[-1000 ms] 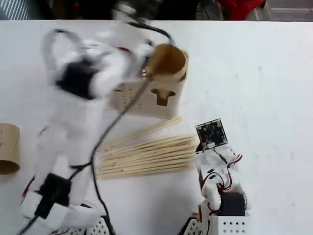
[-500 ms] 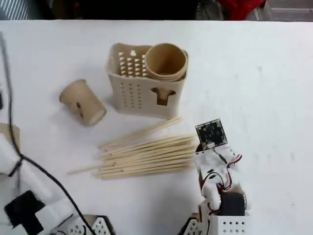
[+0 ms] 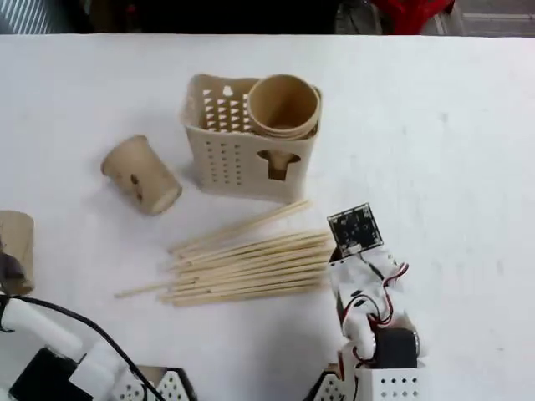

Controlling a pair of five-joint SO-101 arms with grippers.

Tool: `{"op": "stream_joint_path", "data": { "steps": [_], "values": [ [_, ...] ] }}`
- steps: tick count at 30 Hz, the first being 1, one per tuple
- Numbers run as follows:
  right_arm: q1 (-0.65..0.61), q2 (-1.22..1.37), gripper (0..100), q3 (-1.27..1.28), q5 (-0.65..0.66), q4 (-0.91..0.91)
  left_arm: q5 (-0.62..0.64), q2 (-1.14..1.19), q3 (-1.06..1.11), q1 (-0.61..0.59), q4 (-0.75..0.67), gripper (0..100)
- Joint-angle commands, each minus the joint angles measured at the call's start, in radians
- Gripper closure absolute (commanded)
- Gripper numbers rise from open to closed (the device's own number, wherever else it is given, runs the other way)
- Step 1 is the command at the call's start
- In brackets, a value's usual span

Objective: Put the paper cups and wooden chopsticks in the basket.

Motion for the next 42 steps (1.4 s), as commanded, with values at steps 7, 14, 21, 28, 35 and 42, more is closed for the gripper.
{"op": "stream_joint_path", "data": {
  "steps": [7, 14, 21, 28, 35, 42],
  "values": [
    [-0.004, -0.008, 98.1, -0.005, 0.012, 0.007, 0.232, -0.044, 0.245, 0.036, -0.342, 72],
    [-0.004, -0.008, 98.1, -0.005, 0.012, 0.007, 0.295, -0.039, 0.287, 0.081, -0.462, 72],
    [-0.004, -0.008, 98.1, -0.005, 0.012, 0.007, 0.410, -0.038, 0.290, 0.185, -0.532, 72],
    [-0.004, -0.008, 98.1, -0.005, 0.012, 0.007, 0.425, -0.039, 0.324, 0.243, -0.669, 72],
    [-0.004, -0.008, 98.1, -0.005, 0.014, 0.007, 0.428, -0.039, 0.327, 0.344, -0.681, 72],
    [-0.004, -0.008, 98.1, -0.005, 0.014, 0.007, 0.428, -0.039, 0.331, 0.392, -0.758, 85]
  ]
}}
